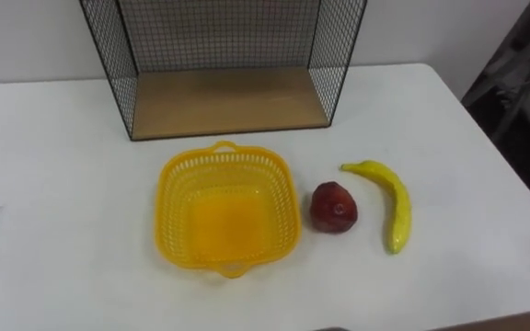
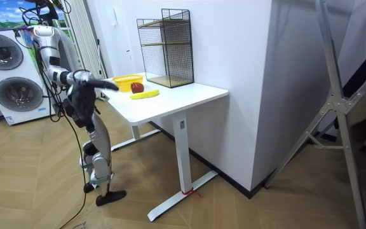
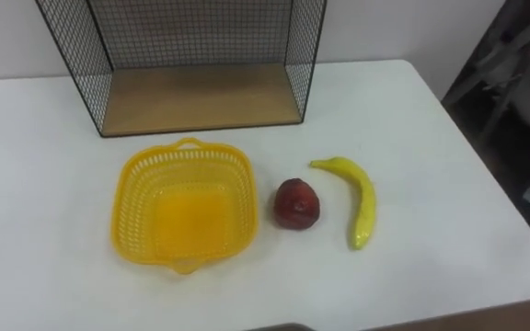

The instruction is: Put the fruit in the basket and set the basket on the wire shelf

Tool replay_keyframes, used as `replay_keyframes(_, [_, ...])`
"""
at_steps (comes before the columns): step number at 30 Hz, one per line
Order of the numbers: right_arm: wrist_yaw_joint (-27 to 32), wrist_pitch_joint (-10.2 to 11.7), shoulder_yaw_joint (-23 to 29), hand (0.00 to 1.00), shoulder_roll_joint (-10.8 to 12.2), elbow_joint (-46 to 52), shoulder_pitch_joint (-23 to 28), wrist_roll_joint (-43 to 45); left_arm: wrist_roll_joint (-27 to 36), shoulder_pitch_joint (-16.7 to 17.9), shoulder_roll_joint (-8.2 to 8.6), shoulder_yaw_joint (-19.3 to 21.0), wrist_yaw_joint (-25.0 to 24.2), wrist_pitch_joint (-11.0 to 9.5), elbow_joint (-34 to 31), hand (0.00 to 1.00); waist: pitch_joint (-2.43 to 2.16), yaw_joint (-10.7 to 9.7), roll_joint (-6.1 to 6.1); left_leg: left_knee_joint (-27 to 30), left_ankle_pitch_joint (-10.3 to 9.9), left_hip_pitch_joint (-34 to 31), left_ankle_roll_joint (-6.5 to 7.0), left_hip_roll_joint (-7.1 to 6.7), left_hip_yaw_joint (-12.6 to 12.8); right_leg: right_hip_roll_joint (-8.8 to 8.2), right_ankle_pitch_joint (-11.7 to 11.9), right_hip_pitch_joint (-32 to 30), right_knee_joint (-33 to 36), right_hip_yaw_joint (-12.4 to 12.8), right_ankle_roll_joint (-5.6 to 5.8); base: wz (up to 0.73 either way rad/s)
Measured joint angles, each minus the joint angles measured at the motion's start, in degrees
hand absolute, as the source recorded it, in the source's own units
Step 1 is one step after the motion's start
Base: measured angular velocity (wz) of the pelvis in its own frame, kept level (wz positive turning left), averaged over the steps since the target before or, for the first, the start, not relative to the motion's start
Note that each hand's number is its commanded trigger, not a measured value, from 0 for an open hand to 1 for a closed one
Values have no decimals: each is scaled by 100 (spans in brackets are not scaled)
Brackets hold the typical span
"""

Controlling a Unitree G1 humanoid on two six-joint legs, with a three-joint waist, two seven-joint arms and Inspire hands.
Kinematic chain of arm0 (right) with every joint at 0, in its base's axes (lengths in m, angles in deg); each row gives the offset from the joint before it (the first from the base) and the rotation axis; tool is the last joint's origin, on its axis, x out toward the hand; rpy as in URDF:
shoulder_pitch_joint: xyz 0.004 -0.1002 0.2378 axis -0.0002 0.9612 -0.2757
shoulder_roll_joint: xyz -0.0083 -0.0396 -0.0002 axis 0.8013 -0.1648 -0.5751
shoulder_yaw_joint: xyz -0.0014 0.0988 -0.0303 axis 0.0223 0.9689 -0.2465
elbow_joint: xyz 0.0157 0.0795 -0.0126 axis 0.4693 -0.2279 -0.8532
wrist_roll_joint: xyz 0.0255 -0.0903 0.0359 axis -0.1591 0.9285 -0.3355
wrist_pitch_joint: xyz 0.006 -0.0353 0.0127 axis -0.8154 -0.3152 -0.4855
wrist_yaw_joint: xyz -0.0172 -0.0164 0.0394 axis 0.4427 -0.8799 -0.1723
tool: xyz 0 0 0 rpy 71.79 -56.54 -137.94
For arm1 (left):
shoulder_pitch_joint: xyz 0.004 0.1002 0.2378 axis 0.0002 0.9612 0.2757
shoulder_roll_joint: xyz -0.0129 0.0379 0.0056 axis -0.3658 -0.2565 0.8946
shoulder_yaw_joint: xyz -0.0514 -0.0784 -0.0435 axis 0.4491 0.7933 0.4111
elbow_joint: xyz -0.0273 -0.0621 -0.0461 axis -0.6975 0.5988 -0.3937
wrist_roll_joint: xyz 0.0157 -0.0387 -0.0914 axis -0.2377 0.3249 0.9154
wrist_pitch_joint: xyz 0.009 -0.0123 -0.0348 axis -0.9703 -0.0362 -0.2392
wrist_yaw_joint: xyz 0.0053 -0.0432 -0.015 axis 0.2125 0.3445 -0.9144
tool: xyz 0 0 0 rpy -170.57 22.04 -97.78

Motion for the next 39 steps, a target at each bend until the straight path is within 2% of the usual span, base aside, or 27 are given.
replay_keyframes(2, [-31, 44, -164, 0, -55, 355, 0, 506, 3, -3, -37, -146, -1, -6, -1, 0, -7, 25, 20, -1, 0, -34, 1, 13, 10, 19, 55, 1, -52, -12, -6, 0])
replay_keyframes(6, [-492, 49, -746, 0, -127, 1003, 6, 1301, 9, 15, -83, -365, -3, -1, -3, 0, -10, 108, 23, -19, 0, -27, 0, 21, 10, 32, 91, 15, -108, 29, -1, -3])
replay_keyframes(8, [-991, 46, -1191, 0, -138, 1229, -2, 1654, 8, -61, -82, -533, -4, 2, -3, 0, -6, 197, 19, -17, 0, -29, 1, 26, 10, 31, 92, 2, -94, 49, -2, -3])
replay_keyframes(11, [-1565, 38, -1509, 0, -229, 1288, -11, 1864, 8, -140, -79, -562, -5, -7, -17, 0, -8, 295, 12, -19, 0, -25, 0, 29, 15, 29, 92, 4, -90, 47, -2, 0])
replay_keyframes(13, [-2048, -50, -1790, 0, -291, 1454, -21, 1862, 9, -142, -82, -566, -13, -6, -42, 0, -6, 382, 16, -20, 0, -26, 0, 31, 15, 28, 92, 3, -89, 42, -3, 0])
replay_keyframes(16, [-2684, -152, -2182, 0, -472, 1466, -50, 1867, 17, -123, -92, -646, -43, -2, -41, 0, -5, 394, 17, -18, 0, -33, 1, 43, -37, 5, 94, 34, -93, -41, -5, 11])
replay_keyframes(19, [-3178, -268, -2348, 0, -494, 1467, -84, 1984, 3, -94, -101, -732, -43, 3, -41, 0, -9, 402, 2, -7, 0, -31, 1, 38, -98, -12, 94, 75, -105, -119, -5, 13])
replay_keyframes(23, [-3949, -407, -2385, 0, -541, 1469, -83, 2612, 0, -50, -119, -725, -46, 35, -43, 0, -13, 496, -19, 0, 0, -25, 1, 63, -117, -24, 96, 94, -120, -134, -8, 0])
replay_keyframes(28, [-4748, -414, -2595, 0, -626, 1468, -145, 3038, -4, -49, -171, -728, -49, 44, -97, 0, -22, 518, -42, 12, 1, -6, 0, 70, -141, -17, 103, 125, -117, -163, -18, 2])
replay_keyframes(35, [-5618, -440, -2814, 0, -629, 1465, -155, 3089, -46, -143, -228, -729, -50, 44, -88, 0, 46, 555, -136, 2, 1, 53, -1, 70, -152, -15, 102, 201, -130, -171, -18, 1])
replay_keyframes(38, [-5796, -479, -2854, 0, -628, 1458, -155, 3209, -46, -167, -264, -734, -50, 44, -88, 0, 40, 565, -163, -9, 1, 58, -1, 72, -152, -14, 102, 201, -138, -168, -18, 0])
replay_keyframes(39, [-5884, -520, -2878, 0, -628, 1457, -155, 3234, -46, -180, -288, -754, -50, 44, -88, 0, 24, 566, -185, -10, 1, 59, -1, 73, -152, -12, 102, 202, -141, -168, -18, 0])
